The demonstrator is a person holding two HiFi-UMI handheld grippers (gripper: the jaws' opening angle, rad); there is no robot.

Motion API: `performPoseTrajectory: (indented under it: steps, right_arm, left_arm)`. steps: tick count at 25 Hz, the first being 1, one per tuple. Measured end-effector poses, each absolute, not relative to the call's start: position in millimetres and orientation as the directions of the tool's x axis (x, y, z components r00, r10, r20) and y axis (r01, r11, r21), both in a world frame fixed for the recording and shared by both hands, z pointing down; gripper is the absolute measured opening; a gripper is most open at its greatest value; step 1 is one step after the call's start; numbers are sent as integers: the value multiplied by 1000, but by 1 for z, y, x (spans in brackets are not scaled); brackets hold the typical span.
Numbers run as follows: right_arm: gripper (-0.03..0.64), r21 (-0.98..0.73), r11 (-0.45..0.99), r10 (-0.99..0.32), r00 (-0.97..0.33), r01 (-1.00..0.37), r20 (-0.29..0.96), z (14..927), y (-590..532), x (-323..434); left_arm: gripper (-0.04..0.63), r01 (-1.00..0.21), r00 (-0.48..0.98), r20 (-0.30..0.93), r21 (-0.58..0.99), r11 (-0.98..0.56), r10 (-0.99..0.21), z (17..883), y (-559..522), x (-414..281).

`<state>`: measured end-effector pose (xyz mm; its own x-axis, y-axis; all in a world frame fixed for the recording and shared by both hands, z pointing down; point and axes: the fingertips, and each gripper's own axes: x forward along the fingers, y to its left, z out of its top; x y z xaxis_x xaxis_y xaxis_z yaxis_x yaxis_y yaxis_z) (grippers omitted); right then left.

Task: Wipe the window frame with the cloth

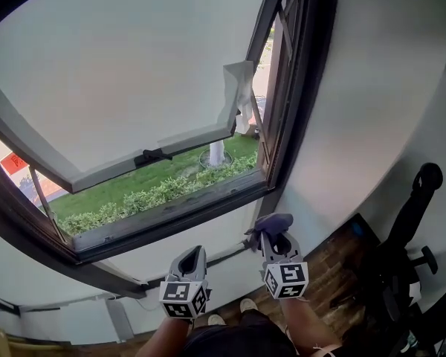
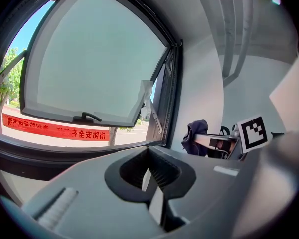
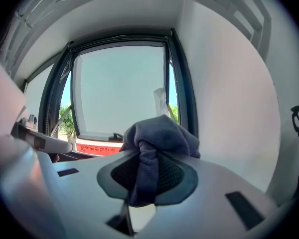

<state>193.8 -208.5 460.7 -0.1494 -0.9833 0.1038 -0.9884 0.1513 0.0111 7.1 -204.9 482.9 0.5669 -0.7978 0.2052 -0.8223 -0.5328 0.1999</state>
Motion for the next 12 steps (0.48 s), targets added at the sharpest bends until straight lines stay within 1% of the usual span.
performPoseTrajectory:
  steps: [5,12]
  right_arm:
    - [77,26,144,-983,-140,-989,118,460,-241,215]
    - [77,44,135,-975,-125,-990,185,483,-294,238]
  left_arm:
    - [9,-835,549,203,188,-517,-811,475,-222,21]
    - [9,-864,502,200,174,-473,-842,466,-245,27]
